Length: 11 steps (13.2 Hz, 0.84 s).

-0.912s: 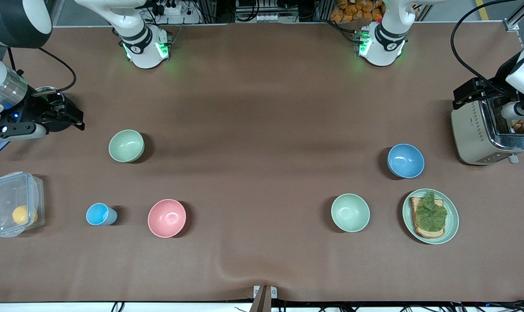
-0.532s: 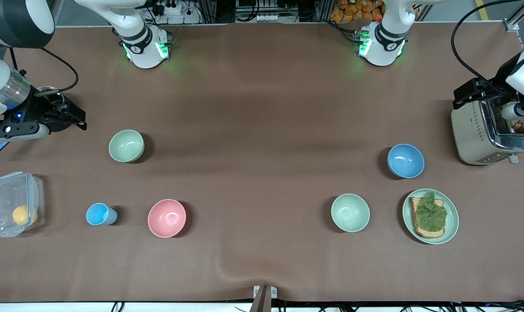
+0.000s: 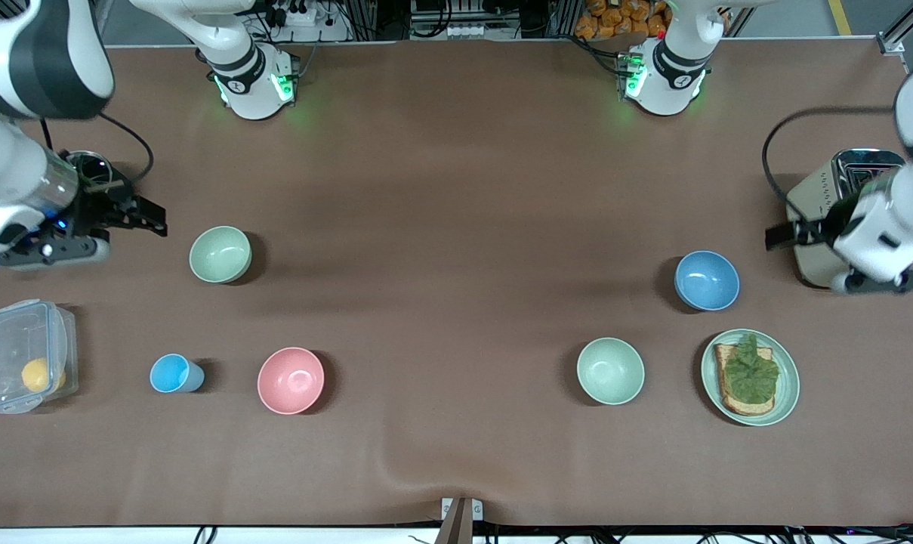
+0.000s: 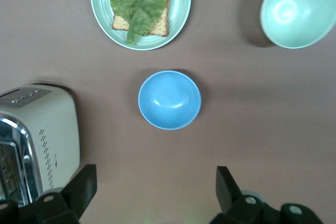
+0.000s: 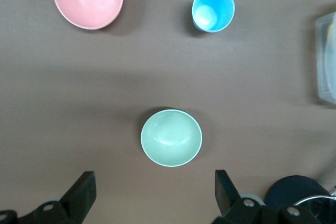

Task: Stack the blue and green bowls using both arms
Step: 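Reach the right gripper to the green bowl while the left gripper reaches the blue bowl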

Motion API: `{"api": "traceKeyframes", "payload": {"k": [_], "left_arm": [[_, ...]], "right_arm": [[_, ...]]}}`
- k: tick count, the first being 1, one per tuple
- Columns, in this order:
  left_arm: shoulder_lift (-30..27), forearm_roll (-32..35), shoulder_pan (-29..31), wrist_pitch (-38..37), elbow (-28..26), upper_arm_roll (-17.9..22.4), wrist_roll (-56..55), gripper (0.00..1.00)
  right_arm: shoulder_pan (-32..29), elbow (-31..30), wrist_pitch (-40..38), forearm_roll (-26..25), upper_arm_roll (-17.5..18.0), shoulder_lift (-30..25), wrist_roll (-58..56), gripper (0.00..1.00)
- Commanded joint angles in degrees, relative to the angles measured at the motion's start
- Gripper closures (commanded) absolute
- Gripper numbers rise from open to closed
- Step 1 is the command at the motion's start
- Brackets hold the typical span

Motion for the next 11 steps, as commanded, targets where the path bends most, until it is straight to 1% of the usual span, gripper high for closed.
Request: {"api": "traceKeyframes", "payload": {"k": [1, 2, 3, 4, 5, 7, 10, 11], "left_arm": [[1.3, 0.8, 2.5, 9.4, -8.3, -0.3, 1.5, 0.0], [1.3, 0.8, 2.7, 15.8, -13.5, -0.3, 1.4, 0.0], [1.3, 0.7, 2.7, 20.5, -17.4, -0.4, 1.2, 0.0], [1.5, 0.4, 2.6, 24.6, -20.6, -0.4, 0.9, 0.0], [1.5, 0.4, 2.6, 28.2, -23.9, -0.4, 0.8, 0.0], [2.2, 0.4, 2.7, 29.2, -25.5, -0.4, 0.9, 0.0], [4.5, 0.5, 4.2, 29.5, -26.8, -0.4, 1.3, 0.0], [5.6, 0.8, 4.2, 29.5, -26.8, -0.4, 1.4, 0.03]], "right_arm": [[-2.1, 1.5, -0.8, -1.3, 0.0, 2.4, -4.6, 0.0], [-3.9, 0.9, -1.1, -0.7, 0.0, 3.3, -6.3, 0.0], [-5.9, -0.7, -0.6, -0.1, 0.1, 4.3, -6.5, 0.0], [-7.7, -2.2, 0.0, 2.6, 0.0, 4.8, -6.7, 0.0], [-9.1, -3.1, 0.3, 4.1, 0.0, 5.4, -6.7, 0.0], [-9.4, -5.8, 2.6, 4.1, 0.0, 5.4, -6.3, 0.0], [-9.5, -14.0, 11.1, 4.1, -0.1, 4.7, -6.6, 0.0], [-9.4, -16.7, 13.8, 4.1, -0.1, 4.7, -6.5, 0.0]]}}
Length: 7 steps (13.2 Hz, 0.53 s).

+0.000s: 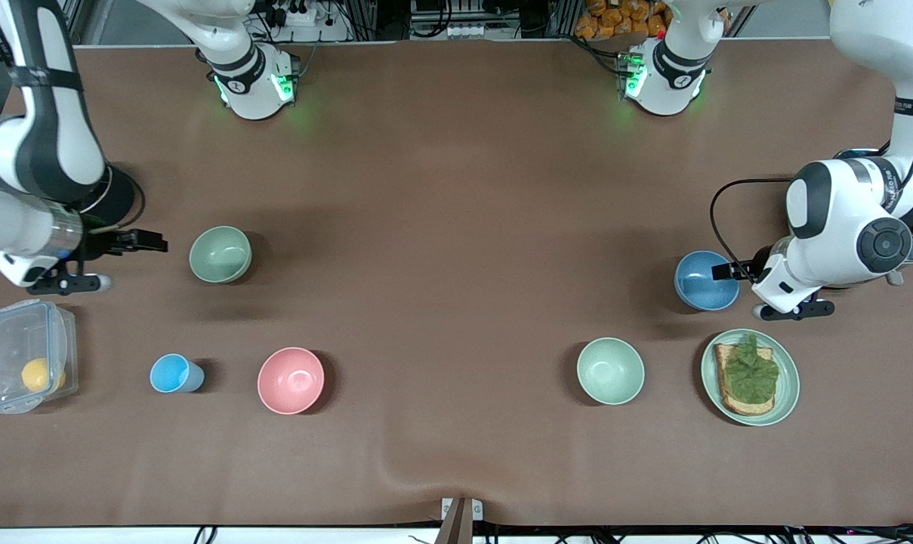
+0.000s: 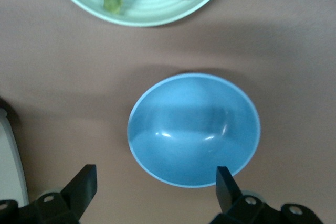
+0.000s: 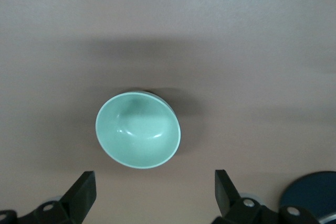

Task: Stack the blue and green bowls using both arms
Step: 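Reach the right gripper to the green bowl while the left gripper reaches the blue bowl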

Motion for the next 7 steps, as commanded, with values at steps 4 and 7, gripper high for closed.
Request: {"api": "traceKeyframes", "payload": {"k": [4, 7], "left_arm": [[4.9, 0.8, 1.5, 2.8, -0.3, -0.1, 0.9, 0.14], [5.9, 0.9, 2.2, 2.9, 0.2, -0.1, 0.9, 0.15]], "right_arm": [[-0.7, -13.2, 15.6, 0.2, 0.5, -0.4, -1.4, 0.02], [-1.7, -15.9, 21.1, 0.2, 0.5, 1.8, -2.3, 0.13]]}}
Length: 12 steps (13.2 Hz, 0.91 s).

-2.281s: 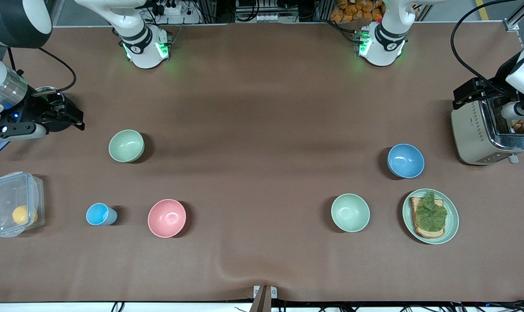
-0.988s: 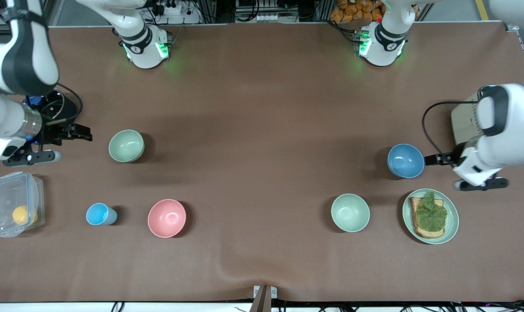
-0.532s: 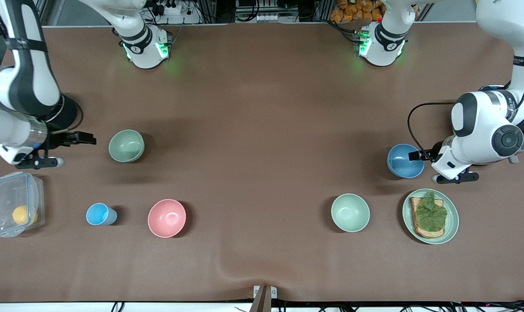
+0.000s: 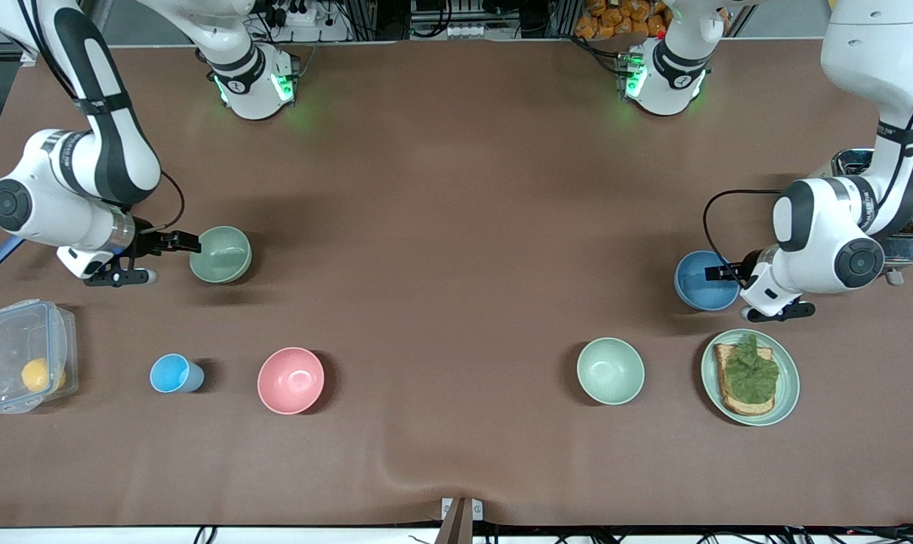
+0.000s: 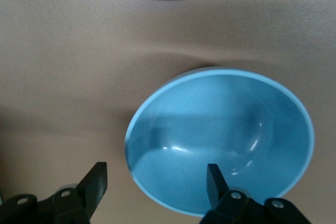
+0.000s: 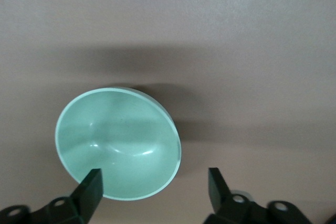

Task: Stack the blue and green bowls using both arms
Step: 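Grasp the green bowl with the right gripper while the left gripper grasps the blue bowl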

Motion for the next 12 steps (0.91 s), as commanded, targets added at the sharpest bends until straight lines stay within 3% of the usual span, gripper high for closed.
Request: {"api": "traceKeyframes", "payload": {"k": [1, 3, 4, 6, 7, 8, 11, 12], "left_arm": [[0.8, 0.8, 0.9, 0.3, 0.8, -0.2, 0.9, 0.16], [1.3, 0.8, 1.6, 1.5, 0.9, -0.2, 1.0, 0.19], [1.3, 0.8, 1.8, 1.5, 0.9, -0.2, 1.0, 0.21], [2.1, 0.8, 1.7, 1.6, 0.9, -0.2, 1.0, 0.29], [2.2, 0.8, 1.6, 1.6, 0.9, -0.2, 0.9, 0.37], [2.4, 0.8, 1.7, 1.6, 1.1, -0.2, 0.9, 0.47], [3.0, 0.8, 1.1, 1.6, 2.0, -0.3, -0.4, 0.95], [3.1, 0.7, 1.1, 1.6, 2.2, -0.4, -0.4, 1.0]], "right_arm": [[-2.0, -3.6, 7.1, 0.2, 0.7, 1.5, -3.5, 0.17], [-3.7, -4.1, 10.1, 0.2, 0.7, 4.0, -4.8, 0.25], [-3.9, -4.3, 11.2, 0.2, 0.7, 4.7, -4.8, 0.36], [-3.8, -4.9, 11.6, 0.2, 0.8, 5.0, -4.7, 0.7], [-3.8, -4.9, 11.4, 0.3, 0.8, 5.0, -4.6, 0.88], [-3.8, -4.9, 11.1, 0.6, 0.8, 5.0, -4.4, 1.0], [-2.5, -4.1, 5.4, 2.2, 1.3, 4.6, 0.2, 1.0], [-0.5, -2.8, 2.7, 3.0, 1.6, 4.2, 4.7, 1.0]]}}
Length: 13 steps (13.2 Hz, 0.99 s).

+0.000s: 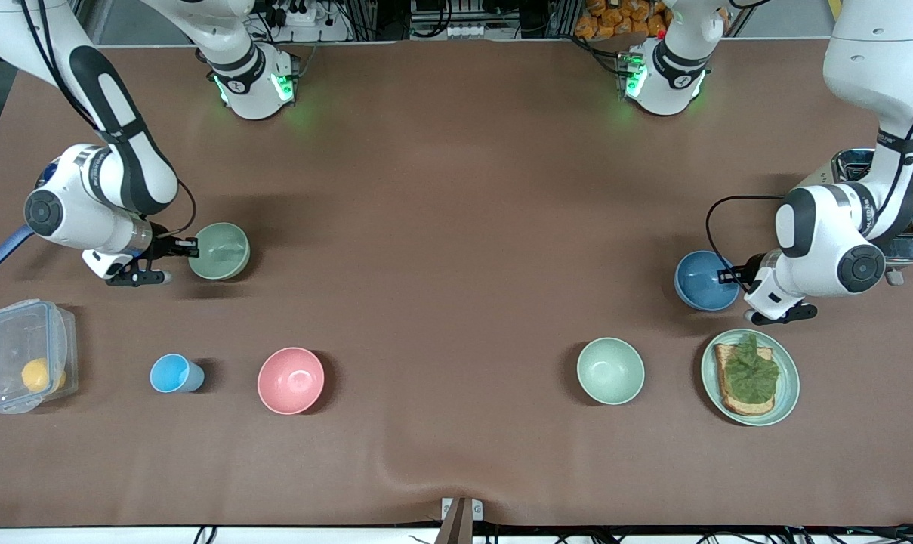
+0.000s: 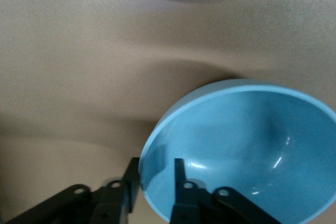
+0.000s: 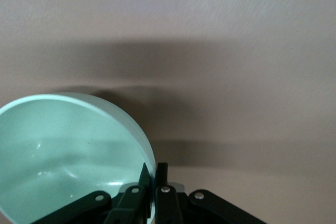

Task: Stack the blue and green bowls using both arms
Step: 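Grasp the green bowl with the right gripper while the left gripper grasps the blue bowl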

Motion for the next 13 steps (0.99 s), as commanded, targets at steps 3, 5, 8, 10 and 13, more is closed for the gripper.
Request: {"api": "traceKeyframes", "payload": {"k": [3, 5, 8, 10, 13], "left_arm": [[1.0, 0.2, -0.1, -0.3, 2.0, -0.4, -0.4, 1.0], [0.3, 0.1, -0.5, -0.6, 3.3, -0.8, -0.1, 1.0], [-0.2, 0.1, -0.8, -6.1, 7.7, -1.8, -0.1, 1.0], [-0.2, 0.0, -0.9, -7.9, 9.2, -1.8, 0.0, 1.0], [-0.2, 0.1, -0.9, -10.2, 11.3, -3.3, -0.1, 1.0]], "right_arm": [[7.4, 4.2, -12.5, 1.8, 1.0, -2.8, 20.5, 1.0], [9.5, 6.0, -17.3, 4.7, 1.6, -4.1, 26.7, 1.0], [16.3, 7.2, -20.3, 13.0, 1.8, -6.3, 37.6, 1.0], [22.1, 7.2, -18.2, 13.4, 1.9, -6.5, 48.5, 1.0], [32.7, 7.3, -11.8, 16.5, 1.8, -6.4, 63.3, 1.0]]}}
